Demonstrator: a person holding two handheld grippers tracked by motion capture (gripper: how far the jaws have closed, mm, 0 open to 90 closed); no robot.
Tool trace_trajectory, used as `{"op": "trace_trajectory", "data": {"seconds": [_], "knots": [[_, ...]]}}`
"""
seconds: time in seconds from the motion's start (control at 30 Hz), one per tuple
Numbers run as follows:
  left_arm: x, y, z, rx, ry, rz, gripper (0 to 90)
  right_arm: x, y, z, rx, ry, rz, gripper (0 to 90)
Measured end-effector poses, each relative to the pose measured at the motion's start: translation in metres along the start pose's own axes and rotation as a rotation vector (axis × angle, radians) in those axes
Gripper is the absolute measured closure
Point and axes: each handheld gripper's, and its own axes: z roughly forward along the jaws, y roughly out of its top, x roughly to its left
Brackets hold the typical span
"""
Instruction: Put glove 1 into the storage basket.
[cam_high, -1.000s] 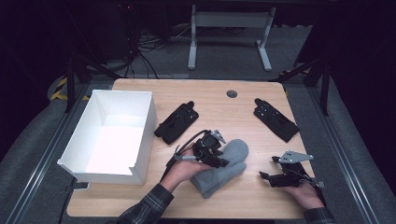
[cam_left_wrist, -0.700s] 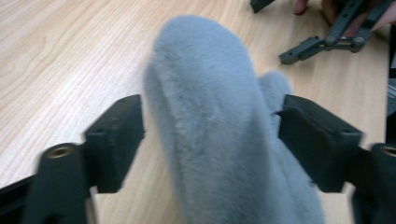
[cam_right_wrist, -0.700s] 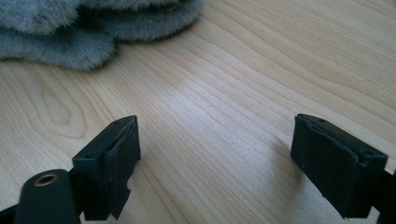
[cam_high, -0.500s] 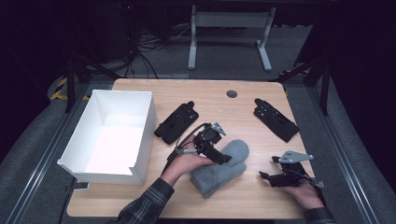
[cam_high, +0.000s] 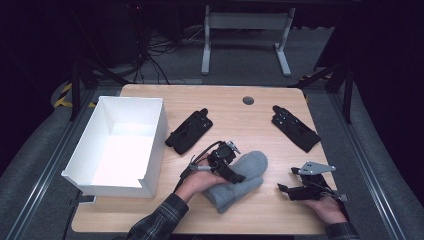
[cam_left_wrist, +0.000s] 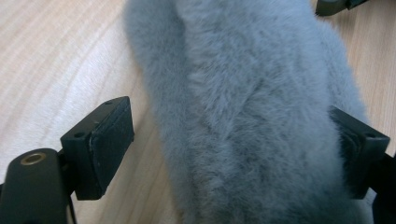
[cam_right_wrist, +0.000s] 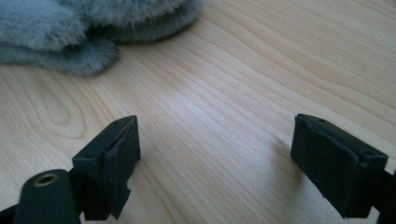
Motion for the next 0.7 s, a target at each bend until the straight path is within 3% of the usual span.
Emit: {"op": "trace_trajectory", "data": {"seconds": [0.2, 0.23, 0.3, 0.43, 0.57, 0.6, 0.7], "knots": [[0.0026, -0.0027, 0.0034, 0.004, -0.048, -0.005, 20.6, 0.0000, 0.0000, 0.0000, 0.000, 0.000, 0.000, 16.1], [0.0026, -0.0029, 0.0037, 0.001, -0.074, 0.003, 27.4, 0.0000, 0.0000, 0.0000, 0.000, 0.000, 0.000, 16.1], [0.0028, -0.0032, 0.0037, 0.000, -0.088, 0.004, 28.9, -0.0001, 0.0000, 0.0000, 0.000, 0.000, 0.000, 16.1], [0.0058, -0.0033, 0.0036, 0.029, -0.160, 0.009, 50.6, 0.0000, 0.0000, 0.0002, -0.001, -0.001, 0.000, 16.1], [0.0032, -0.0017, 0.0028, 0.048, -0.171, 0.016, 64.5, -0.0001, 0.0001, 0.0002, -0.001, -0.001, 0.000, 16.1], [0.0025, -0.0012, 0.0022, 0.053, -0.170, 0.032, 66.8, -0.0001, 0.0000, 0.0003, -0.002, 0.000, 0.001, 16.1], [0.0020, -0.0015, 0.0009, 0.047, -0.170, 0.027, 70.2, -0.0002, 0.0001, 0.0003, -0.002, 0.000, 0.000, 16.1]]}}
